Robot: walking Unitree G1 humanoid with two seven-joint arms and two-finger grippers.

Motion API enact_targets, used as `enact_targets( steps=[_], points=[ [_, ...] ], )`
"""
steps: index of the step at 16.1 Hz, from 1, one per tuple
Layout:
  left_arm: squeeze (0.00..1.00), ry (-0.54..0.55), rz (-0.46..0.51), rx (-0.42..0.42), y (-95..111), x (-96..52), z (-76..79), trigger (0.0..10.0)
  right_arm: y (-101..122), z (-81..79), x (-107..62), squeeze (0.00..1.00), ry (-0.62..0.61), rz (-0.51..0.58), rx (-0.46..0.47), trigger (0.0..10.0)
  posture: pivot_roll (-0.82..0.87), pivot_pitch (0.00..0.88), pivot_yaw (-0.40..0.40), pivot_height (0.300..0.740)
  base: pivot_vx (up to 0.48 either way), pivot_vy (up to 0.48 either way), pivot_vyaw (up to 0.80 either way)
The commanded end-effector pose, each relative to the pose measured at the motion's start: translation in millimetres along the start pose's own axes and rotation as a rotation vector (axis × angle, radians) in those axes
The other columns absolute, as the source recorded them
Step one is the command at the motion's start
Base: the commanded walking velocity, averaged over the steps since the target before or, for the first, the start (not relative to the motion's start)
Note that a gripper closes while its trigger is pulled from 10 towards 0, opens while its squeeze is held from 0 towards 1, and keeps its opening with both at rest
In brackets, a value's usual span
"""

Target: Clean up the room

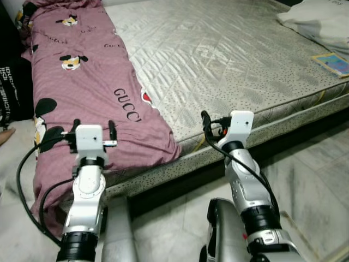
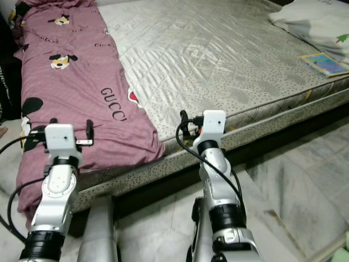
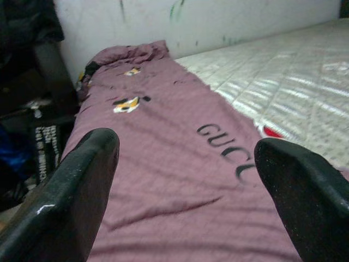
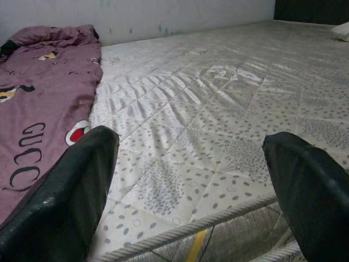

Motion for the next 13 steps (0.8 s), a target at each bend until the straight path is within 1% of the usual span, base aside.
enact_targets(
  steps=[1,2,4,5,8,10,11,13],
  points=[
    [0.0,-0.023,0.003,0.012,2,3.7,4.7,10.0,3,0.2,4.0,0.0,0.0,0.005,0.002,10.0,0.11,0.0,-0.021,0.6,0.0,0.0,0.0],
    [0.0,-0.033,0.009,0.016,3,3.9,8.6,10.0,3,0.0,5.2,0.0,-0.001,0.002,0.0,10.0,0.1,0.0,-0.025,0.615,0.0,0.0,0.0],
    [0.0,-0.022,-0.002,0.011,1,3.0,8.4,10.0,6,0.5,6.4,0.0,-0.004,0.009,-0.007,10.0,0.09,0.0,-0.022,0.64,0.0,0.0,0.0],
    [0.0,-0.023,-0.008,0.005,-1,2.2,11.0,10.0,6,2.4,6.5,0.0,-0.012,0.008,-0.009,10.0,0.09,0.0,-0.02,0.655,0.0,0.0,0.0],
    [0.0,-0.061,-0.001,-0.007,2,3.9,25.3,10.0,4,2.6,3.3,0.0,-0.022,0.003,-0.002,10.0,0.09,0.0,-0.021,0.695,0.0,0.0,0.0],
    [0.0,-0.064,0.0,-0.003,2,4.4,27.5,10.0,2,2.1,1.3,0.0,-0.02,-0.004,-0.004,10.0,0.08,0.0,-0.024,0.715,0.0,0.0,0.0],
    [0.0,-0.053,0.003,0.007,2,4.4,26.1,10.0,0,1.4,-0.3,0.0,-0.014,-0.015,-0.003,10.0,0.08,0.0,-0.025,0.725,0.0,0.0,0.0],
    [0.0,-0.041,-0.009,-0.006,-1,3.3,23.9,10.0,-2,0.3,-1.8,0.0,-0.006,-0.02,-0.005,10.0,0.08,0.0,-0.026,0.74,0.0,0.0,0.0]
  ],
)
Point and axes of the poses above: a point about 5 cm out from each wrist's last joint towards the gripper, its own x axis pointing out of the wrist towards the gripper, its own y axis along the axis of the wrist's last joint, z = x × y, the point moved 4 cm from there along x, pointing out of the wrist towards the gripper, and after that the axes turned 10 degrees about -x, right-handed, at the moved point
